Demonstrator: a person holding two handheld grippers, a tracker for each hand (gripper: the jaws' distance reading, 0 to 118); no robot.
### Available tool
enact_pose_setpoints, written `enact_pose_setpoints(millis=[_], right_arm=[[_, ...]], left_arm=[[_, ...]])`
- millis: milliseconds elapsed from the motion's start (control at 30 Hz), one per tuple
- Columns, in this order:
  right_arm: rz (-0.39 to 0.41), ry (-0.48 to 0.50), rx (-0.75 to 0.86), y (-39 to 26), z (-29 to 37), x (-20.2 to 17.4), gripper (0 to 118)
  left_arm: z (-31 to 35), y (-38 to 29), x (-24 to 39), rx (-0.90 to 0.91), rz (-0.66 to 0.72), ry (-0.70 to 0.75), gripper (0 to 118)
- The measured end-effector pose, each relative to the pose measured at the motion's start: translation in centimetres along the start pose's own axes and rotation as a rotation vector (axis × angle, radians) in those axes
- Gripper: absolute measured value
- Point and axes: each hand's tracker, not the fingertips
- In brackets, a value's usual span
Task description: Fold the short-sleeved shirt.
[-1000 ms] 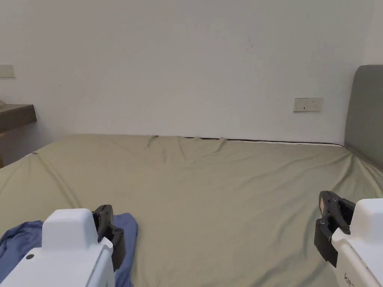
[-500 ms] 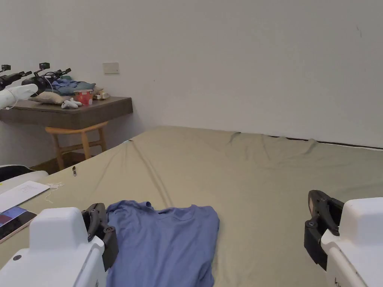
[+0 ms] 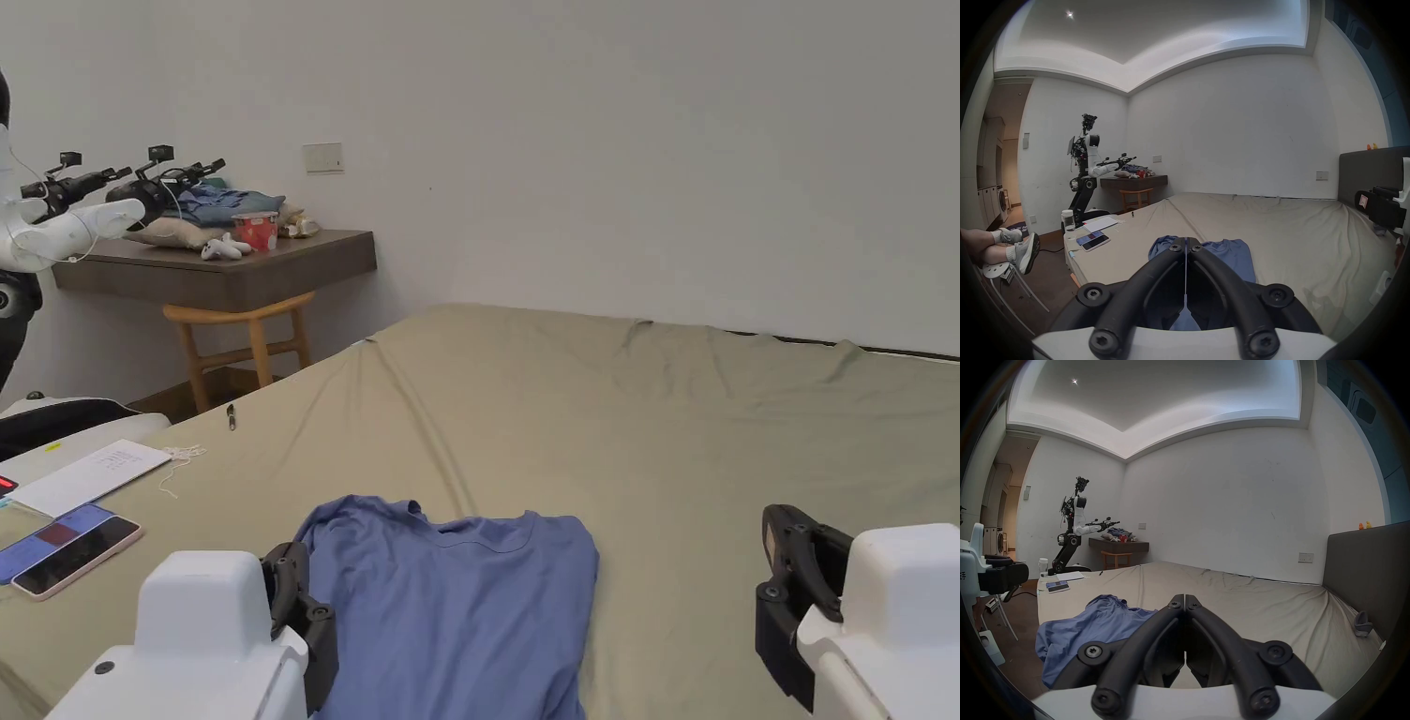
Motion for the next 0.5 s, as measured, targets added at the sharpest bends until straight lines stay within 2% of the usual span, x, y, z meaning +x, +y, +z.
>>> enact_pose_setpoints(millis=[167, 200, 300, 333, 367, 467, 500], right_arm=[[-0.010, -0.020, -0.028, -0.9, -0.7, 1.3, 0], [-0.014, -0.028, -0.035, -1.0, -0.7, 1.5, 0], [-0.033, -0.045, -0.057, -1.6, -0.8, 2.3, 0], [-0.042, -0.047, -0.062, -1.8, -0.9, 2.5, 0], [-0.054, -0.051, -0.069, -2.1, -1.0, 2.8, 0], [-0.067, -0.067, -0.084, -3.1, -2.2, 4.2, 0], [-0.071, -0.070, -0.088, -3.5, -2.6, 4.6, 0]], left_arm=[[-2.9, -0.3, 1.6, -0.018, 0.000, -0.055, 0], [-3.7, -0.2, 2.0, -0.036, -0.011, -0.082, 10], [-7.2, -0.4, 3.5, -0.104, -0.035, -0.154, 102], [-8.5, -0.6, 4.0, -0.130, -0.048, -0.173, 115], [-9.1, -0.5, 4.9, -0.109, -0.059, -0.203, 110], [-14.1, -1.1, 7.8, -0.195, -0.106, -0.233, 112], [-12.2, -1.2, 6.8, -0.229, -0.125, -0.244, 112]])
